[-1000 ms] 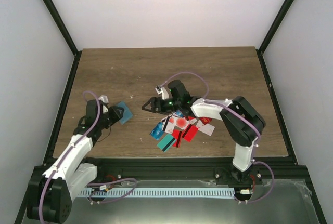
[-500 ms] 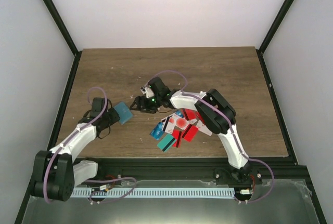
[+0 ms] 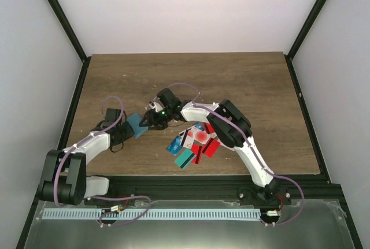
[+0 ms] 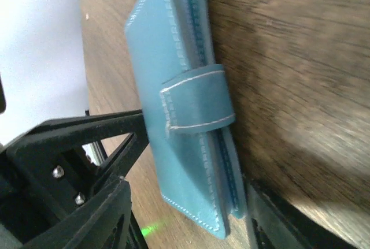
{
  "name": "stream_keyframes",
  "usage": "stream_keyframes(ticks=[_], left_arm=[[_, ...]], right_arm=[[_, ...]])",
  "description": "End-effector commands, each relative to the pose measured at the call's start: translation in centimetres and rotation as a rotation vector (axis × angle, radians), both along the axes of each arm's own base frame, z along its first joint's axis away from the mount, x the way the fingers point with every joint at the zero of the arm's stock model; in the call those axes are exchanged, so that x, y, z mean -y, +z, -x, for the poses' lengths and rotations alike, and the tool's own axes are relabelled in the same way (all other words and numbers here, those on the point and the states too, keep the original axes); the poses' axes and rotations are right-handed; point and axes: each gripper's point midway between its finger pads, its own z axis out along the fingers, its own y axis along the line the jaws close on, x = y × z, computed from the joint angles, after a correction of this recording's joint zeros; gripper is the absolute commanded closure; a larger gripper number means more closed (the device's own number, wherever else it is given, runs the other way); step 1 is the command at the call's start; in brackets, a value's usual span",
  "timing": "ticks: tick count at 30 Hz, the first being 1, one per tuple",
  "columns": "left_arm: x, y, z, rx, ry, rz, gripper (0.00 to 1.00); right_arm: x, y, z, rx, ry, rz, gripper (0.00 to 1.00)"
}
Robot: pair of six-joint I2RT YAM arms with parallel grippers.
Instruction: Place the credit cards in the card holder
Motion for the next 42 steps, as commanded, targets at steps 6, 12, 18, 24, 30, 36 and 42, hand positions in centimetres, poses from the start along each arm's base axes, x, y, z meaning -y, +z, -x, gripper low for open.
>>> stream_keyframes(ticks=[6, 12, 18, 24, 30, 36, 42], left_arm=[[0.8, -0.9, 0.0, 0.001, -0.028, 0.042, 0.87], [1.3, -0.7, 0.0, 0.015, -0.045, 0.072, 0.87], [1.2, 2.4, -0.3, 0.095, -0.045, 0.073, 0.75], [2.2, 7.6, -1.1, 0.218, -0.065, 0.137, 0.45], [4.4, 14.2, -1.7, 0.340, -0.129, 0.254, 0.34], [7.2, 18.4, -1.9, 0.394, -0.218, 0.346, 0.34], [10.6, 21.8, -2.0, 0.430, -0.306, 0.388, 0.35]], right_arm=[[-0.8, -0.9, 0.9, -0.078, 0.036, -0.036, 0.66], [-0.6, -0.1, 0.4, -0.050, 0.031, -0.061, 0.89], [0.4, 2.3, -0.4, 0.076, 0.028, -0.037, 0.99], [4.2, 7.4, -2.8, 0.395, -0.069, 0.100, 0.99], [10.3, 12.0, -4.2, 0.715, -0.211, 0.240, 0.99], [16.5, 16.6, -4.0, 1.019, -0.342, 0.361, 0.99], [21.6, 20.0, -2.0, 1.290, -0.444, 0.399, 0.99]])
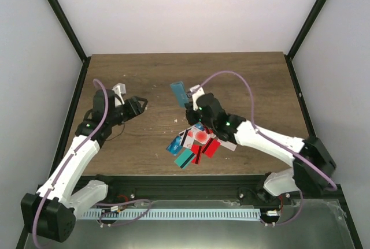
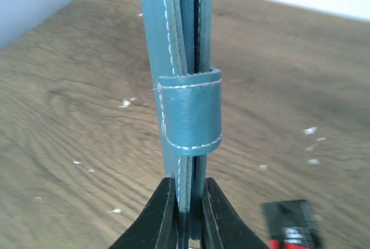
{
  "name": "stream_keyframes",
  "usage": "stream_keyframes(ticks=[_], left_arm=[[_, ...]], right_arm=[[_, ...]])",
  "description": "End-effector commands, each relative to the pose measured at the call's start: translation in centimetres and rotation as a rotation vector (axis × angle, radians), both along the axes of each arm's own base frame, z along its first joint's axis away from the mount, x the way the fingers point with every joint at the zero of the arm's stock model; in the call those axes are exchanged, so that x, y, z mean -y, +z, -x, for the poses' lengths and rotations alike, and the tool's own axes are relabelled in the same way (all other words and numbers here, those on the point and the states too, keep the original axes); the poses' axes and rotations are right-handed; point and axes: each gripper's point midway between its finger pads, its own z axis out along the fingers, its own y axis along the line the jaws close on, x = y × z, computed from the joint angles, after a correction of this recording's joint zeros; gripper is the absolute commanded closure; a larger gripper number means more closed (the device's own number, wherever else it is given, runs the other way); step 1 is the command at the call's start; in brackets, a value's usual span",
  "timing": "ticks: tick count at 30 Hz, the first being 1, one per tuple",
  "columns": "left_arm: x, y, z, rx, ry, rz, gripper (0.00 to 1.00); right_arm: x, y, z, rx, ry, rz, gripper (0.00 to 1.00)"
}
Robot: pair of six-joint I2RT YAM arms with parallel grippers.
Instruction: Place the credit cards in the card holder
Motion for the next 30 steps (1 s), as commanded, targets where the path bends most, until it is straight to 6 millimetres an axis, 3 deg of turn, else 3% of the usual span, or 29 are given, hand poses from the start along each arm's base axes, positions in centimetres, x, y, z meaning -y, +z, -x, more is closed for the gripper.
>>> stream_keyframes(ticks=[1, 6, 15, 25, 30], left_arm=[[2.6, 2.8, 0.2, 0.014, -0.059, 0.059, 0.35], [6.2, 4.9, 0.4, 0.020, -0.145, 0.091, 0.35], [11.8, 6.9, 1.6, 0.043, -0.291, 0.153, 0.34], [12.1, 9.0, 2.1, 0.070, -0.271, 0.221, 0.31], [11.6, 8.9, 1.6, 0.040, -0.207, 0.247, 0.26]], right_arm=[[3.7, 4.5, -0.1, 0.305, -0.104, 0.050, 0.99], [5.1, 5.9, 1.8, 0.498, -0.118, 0.131, 0.99], [3.6, 5.8, 3.0, 0.632, -0.092, 0.268, 0.99], [2.8, 3.8, 2.4, 0.698, -0.120, 0.457, 0.99], [2.5, 4.2, 3.1, 0.792, -0.131, 0.521, 0.99]])
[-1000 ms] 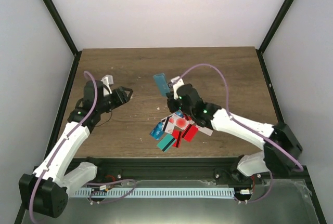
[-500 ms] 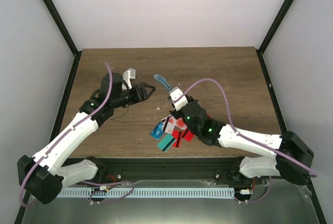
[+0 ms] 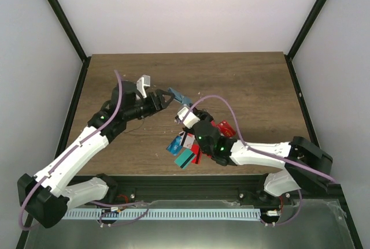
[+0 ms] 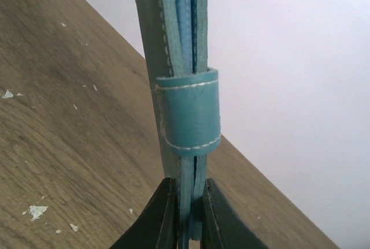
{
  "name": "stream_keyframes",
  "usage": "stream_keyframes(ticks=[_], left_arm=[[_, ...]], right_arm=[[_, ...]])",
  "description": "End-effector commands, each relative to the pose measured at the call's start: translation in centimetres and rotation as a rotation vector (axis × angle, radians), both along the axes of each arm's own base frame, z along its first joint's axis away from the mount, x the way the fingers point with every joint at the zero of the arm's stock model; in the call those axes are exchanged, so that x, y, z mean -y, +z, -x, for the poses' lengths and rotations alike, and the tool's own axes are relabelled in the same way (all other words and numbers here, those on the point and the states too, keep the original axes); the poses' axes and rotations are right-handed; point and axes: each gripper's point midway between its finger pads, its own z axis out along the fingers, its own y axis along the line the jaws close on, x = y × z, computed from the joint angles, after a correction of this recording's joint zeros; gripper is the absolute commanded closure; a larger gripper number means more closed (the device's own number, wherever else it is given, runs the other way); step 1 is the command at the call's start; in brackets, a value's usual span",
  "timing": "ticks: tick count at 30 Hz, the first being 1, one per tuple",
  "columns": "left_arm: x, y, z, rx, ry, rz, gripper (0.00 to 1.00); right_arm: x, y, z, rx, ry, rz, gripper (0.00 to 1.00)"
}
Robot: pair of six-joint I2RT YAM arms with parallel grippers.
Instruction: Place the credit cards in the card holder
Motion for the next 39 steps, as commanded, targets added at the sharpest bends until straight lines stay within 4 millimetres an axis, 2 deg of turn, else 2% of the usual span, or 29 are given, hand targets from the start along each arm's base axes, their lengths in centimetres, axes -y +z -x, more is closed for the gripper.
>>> stream_keyframes(ticks=[1, 7, 10, 11, 15, 17, 18, 19, 21, 22, 23, 24, 26, 27, 30, 32, 35, 39], left_arm=[[0.0, 2.1, -0.6, 0.005, 0.050, 0.065, 0.26], [0.8, 0.3, -1.2, -0.064, 0.044, 0.060, 0.25], [1.1, -0.1, -1.4, -0.070, 0.035, 0.062, 0.33], [1.0, -0.2, -1.5, -0.070, 0.042, 0.057, 0.38], [0.8, -0.3, -1.8, -0.058, 0.059, 0.058, 0.77], [0.6, 0.0, -2.0, -0.044, 0.070, 0.059, 0.91], [0.6, 0.1, -2.1, -0.034, 0.071, 0.053, 0.95], [0.4, 0.4, -2.2, -0.018, 0.071, 0.043, 0.96], [0.2, 0.8, -2.5, 0.038, 0.054, 0.005, 0.96], [0.1, 1.0, -2.6, 0.078, 0.033, -0.018, 0.96], [0.1, 1.1, -2.8, 0.123, 0.006, -0.044, 0.96], [0.0, 1.0, -2.9, 0.160, -0.023, -0.074, 0.96], [-0.4, 0.1, -3.3, 0.210, -0.078, -0.143, 0.96], [-0.8, -0.3, -3.5, 0.216, -0.096, -0.165, 0.96], [-0.6, -0.9, -3.2, 0.263, -0.187, -0.180, 0.96], [0.6, -0.9, -1.9, 0.326, -0.295, -0.142, 0.96], [2.2, -0.6, 0.5, 0.384, -0.456, -0.049, 0.96], [3.1, 1.4, 2.5, 0.432, -0.553, 0.045, 0.96]], right_arm=[[-0.1, 2.9, 0.7, 0.150, -0.035, 0.004, 0.99], [-1.2, 4.2, 1.8, 0.259, -0.021, 0.048, 0.99], [-1.1, 5.1, 2.1, 0.327, -0.041, 0.071, 0.99], [-1.2, 5.4, 2.2, 0.342, -0.045, 0.076, 0.99], [-1.4, 5.1, 2.5, 0.370, -0.048, 0.106, 0.99], [-1.4, 4.6, 2.4, 0.366, -0.057, 0.124, 0.99], [-1.4, 4.3, 2.3, 0.358, -0.064, 0.128, 0.91], [-1.3, 4.1, 2.3, 0.351, -0.071, 0.121, 0.75], [-0.7, 4.3, 2.4, 0.332, -0.076, 0.050, 0.33], [-0.5, 4.3, 2.5, 0.298, -0.069, -0.001, 0.17], [-0.8, 4.3, 2.6, 0.235, -0.039, -0.073, 0.06], [-1.7, 3.5, 2.9, 0.129, 0.023, -0.111, 0.01], [-2.5, 3.5, 3.8, -0.103, 0.152, -0.251, 0.00], [-2.1, 4.8, 4.4, -0.196, 0.215, -0.353, 0.00], [-0.9, 6.5, 5.3, -0.399, 0.365, -0.553, 0.00], [-0.3, 7.3, 6.0, -0.479, 0.452, -0.605, 0.00], [1.0, 7.8, 5.4, -0.620, 0.519, -0.663, 0.00], [3.1, 6.6, 4.2, -0.905, 0.590, -0.780, 0.00]])
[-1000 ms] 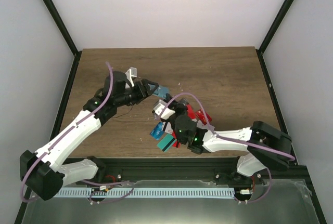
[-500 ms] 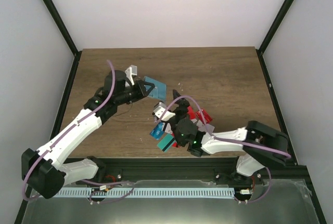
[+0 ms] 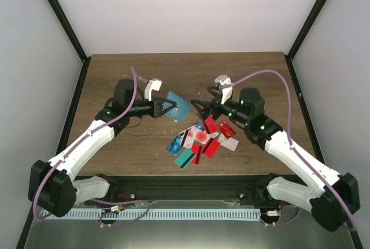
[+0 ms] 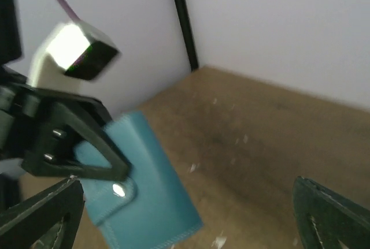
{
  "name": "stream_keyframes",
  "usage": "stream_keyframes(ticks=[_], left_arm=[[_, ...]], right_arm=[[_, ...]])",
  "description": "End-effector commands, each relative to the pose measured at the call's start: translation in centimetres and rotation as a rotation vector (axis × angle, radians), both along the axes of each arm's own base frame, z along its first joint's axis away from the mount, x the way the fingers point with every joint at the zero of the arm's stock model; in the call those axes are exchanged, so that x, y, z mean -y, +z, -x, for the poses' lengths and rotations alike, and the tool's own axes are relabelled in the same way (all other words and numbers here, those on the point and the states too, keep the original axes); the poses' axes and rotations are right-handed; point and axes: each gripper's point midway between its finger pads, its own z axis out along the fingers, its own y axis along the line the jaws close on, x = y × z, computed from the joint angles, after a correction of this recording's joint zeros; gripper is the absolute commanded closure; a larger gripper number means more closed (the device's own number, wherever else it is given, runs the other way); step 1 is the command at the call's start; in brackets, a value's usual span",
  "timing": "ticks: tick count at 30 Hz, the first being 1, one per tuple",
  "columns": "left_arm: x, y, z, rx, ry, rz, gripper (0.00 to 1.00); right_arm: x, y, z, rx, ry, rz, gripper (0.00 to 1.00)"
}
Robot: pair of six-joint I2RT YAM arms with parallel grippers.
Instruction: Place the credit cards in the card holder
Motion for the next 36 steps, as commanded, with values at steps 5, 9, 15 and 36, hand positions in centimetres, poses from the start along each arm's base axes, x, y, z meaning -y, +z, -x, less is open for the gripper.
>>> stream_keyframes(ticks=[5, 9, 15, 36], left_arm=[[2.3, 6.0, 5.6, 0.159, -0.329, 0.170, 0.96], [2.9, 6.4, 7.5, 0.153, -0.400, 0.163, 0.96], [3.9, 6.5, 9.5, 0.145, -0.483, 0.143, 0.95], [1.8, 7.1, 4.0, 0.226, -0.053, -0.112, 0.00]], right_arm=[[0.2, -5.5, 4.7, -0.584, 0.522, -0.162, 0.01], [0.0, -4.8, 7.1, -0.588, 0.673, -0.208, 0.05], [0.1, -3.5, 8.6, -0.572, 0.770, -0.220, 0.26], [-1.4, -4.1, 7.6, -0.540, 0.635, -0.164, 0.99]])
